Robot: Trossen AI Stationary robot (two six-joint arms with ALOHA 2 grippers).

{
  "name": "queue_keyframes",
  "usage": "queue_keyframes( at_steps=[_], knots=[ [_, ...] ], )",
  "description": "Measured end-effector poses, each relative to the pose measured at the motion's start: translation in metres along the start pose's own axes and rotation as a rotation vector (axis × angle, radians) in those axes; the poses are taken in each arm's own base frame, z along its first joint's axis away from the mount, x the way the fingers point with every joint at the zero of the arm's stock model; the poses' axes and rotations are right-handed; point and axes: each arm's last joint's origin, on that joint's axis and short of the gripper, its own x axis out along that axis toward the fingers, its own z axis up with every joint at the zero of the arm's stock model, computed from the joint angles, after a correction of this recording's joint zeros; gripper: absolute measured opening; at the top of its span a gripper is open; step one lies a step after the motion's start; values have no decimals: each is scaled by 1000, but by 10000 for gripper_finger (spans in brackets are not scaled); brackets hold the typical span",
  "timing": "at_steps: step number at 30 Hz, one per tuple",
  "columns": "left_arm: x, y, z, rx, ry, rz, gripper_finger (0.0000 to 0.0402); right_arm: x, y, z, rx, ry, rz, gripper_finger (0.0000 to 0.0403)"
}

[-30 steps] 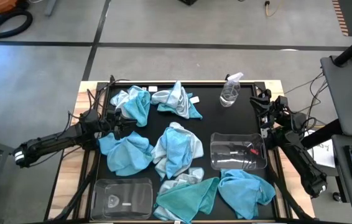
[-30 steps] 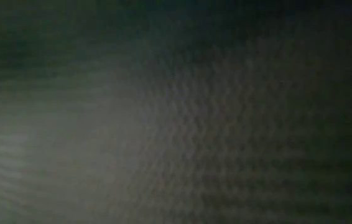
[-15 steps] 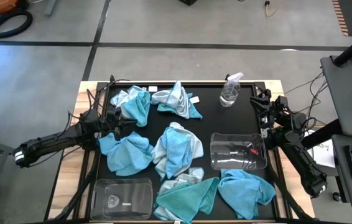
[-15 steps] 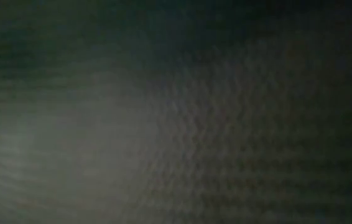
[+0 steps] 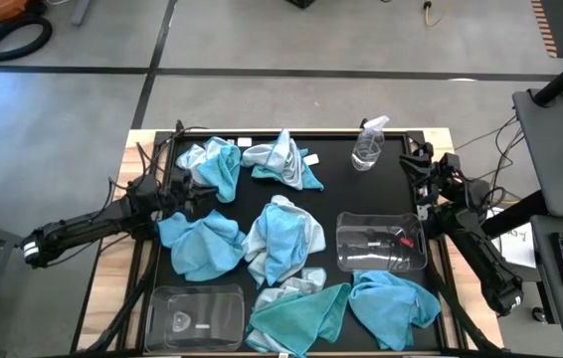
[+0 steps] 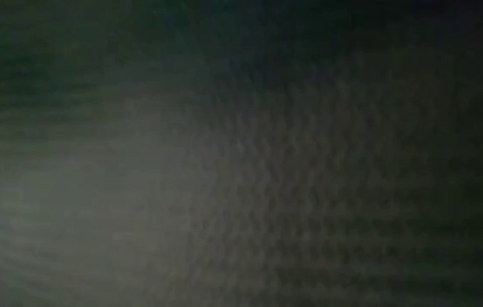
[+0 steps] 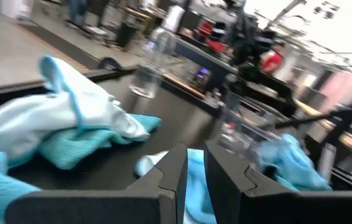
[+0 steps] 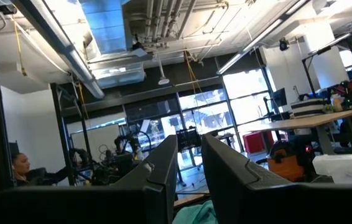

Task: Sort microfiber towel by color & place in baskets
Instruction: Put the blue towel into the bottom transparent bin

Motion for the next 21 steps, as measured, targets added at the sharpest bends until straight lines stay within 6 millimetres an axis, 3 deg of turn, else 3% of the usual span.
queue_keyframes(
  at_steps=[21],
  knots=[
    [-5,14,8,-18,-265,521,39,0,-1,-1,-19,8,-7,68]
  ],
)
